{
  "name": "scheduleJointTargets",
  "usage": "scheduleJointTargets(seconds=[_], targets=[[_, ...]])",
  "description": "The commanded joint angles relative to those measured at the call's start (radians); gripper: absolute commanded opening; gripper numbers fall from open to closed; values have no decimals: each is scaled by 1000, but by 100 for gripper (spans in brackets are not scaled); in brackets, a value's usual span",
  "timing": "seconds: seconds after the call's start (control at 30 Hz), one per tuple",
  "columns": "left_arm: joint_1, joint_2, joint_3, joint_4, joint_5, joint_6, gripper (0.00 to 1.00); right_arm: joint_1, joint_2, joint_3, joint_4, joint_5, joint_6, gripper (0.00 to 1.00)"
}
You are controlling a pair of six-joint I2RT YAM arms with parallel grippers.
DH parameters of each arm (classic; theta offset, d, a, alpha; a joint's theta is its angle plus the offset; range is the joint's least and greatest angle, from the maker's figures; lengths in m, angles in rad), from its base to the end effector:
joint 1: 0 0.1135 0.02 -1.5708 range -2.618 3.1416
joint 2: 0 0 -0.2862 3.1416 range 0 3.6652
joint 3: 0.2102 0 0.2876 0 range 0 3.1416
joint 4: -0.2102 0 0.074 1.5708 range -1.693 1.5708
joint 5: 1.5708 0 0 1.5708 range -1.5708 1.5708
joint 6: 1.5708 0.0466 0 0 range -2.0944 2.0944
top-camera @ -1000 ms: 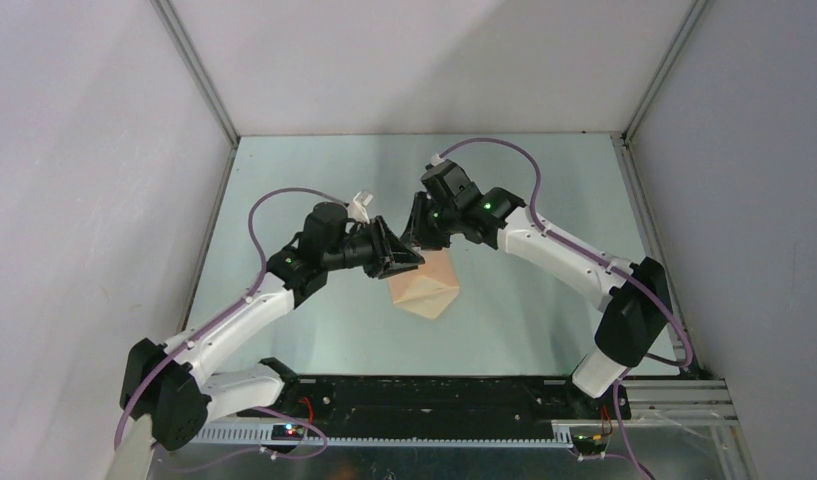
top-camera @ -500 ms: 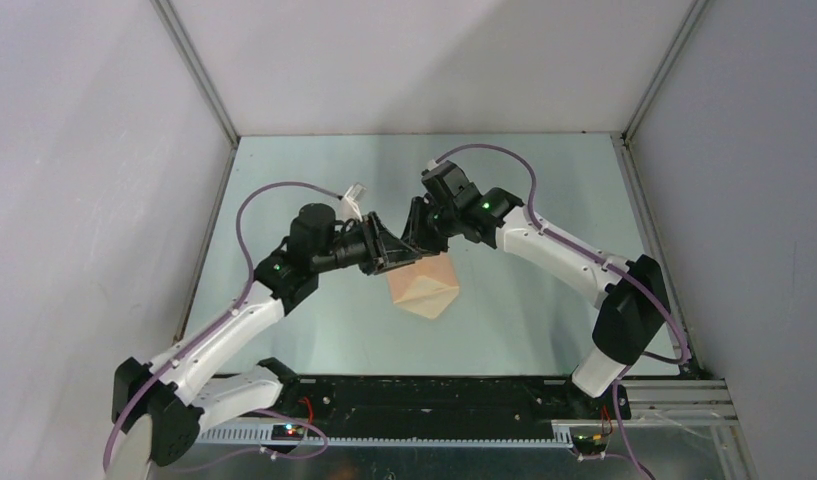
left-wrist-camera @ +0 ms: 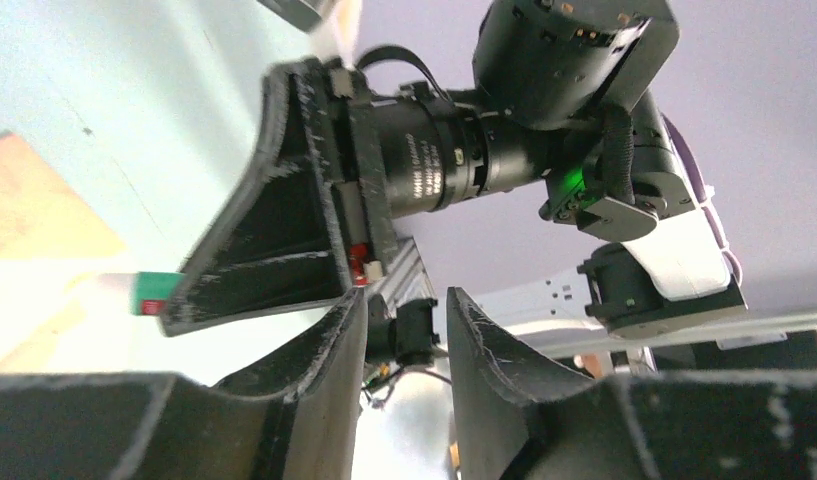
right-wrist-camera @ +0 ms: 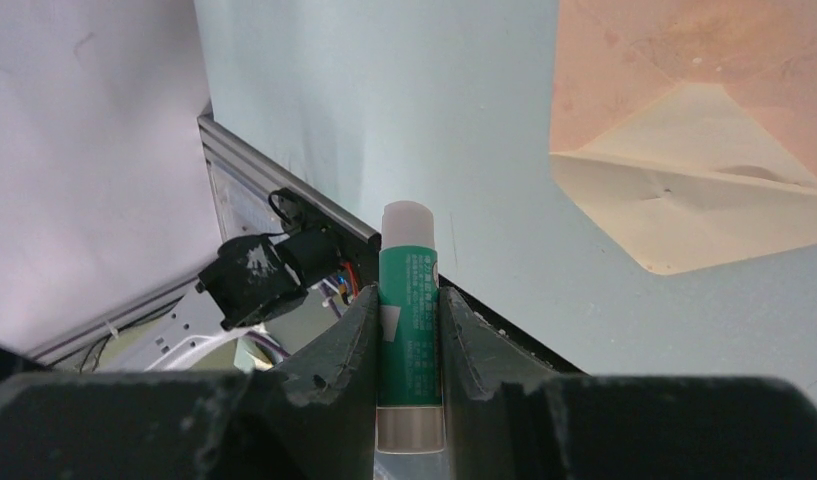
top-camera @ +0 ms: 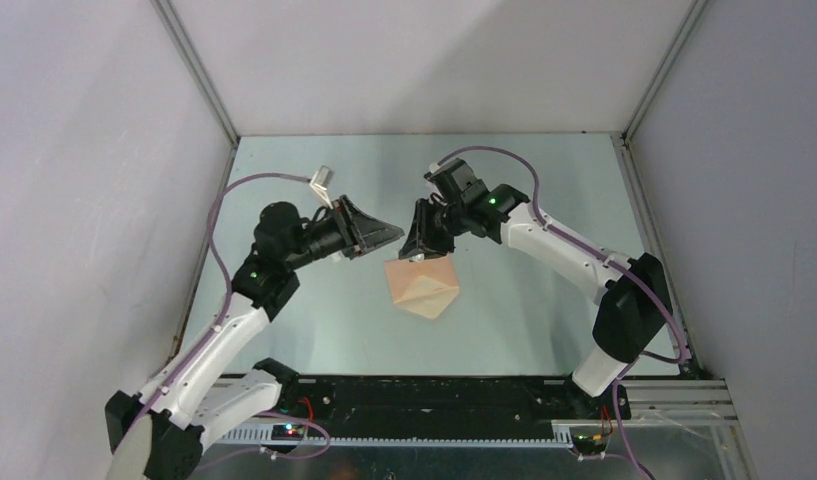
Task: Place the letter into the envelope and seal it
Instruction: Adjust the solid glue.
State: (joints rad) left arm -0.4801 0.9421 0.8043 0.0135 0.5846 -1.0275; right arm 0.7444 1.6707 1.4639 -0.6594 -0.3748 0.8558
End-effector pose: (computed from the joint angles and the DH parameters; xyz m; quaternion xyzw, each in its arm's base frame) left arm 0.2103 -0.1385 0.3518 -0.0104 0.7427 -0.5912 0.3142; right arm 0.2916 0.2918 0.3098 -0.0128 0.9243 0.3650 0.1107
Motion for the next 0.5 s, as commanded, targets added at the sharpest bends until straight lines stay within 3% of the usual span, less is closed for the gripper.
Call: scheduleJointTargets(seconds=[0.0, 0.17, 0.27, 0.47], targets=[[84, -33, -77, 80, 53, -43, 41, -24, -18, 13, -18, -109, -109, 0], [131, 10, -77, 51, 49, -41, 43, -25, -23, 20, -58, -252, -273, 0], [133, 70, -23, -79, 40, 9, 43, -24, -46, 12, -84, -284, -360, 0], [132, 88, 3, -89, 25, 28, 42, -32, -58, 13, -104, -308, -378, 0]])
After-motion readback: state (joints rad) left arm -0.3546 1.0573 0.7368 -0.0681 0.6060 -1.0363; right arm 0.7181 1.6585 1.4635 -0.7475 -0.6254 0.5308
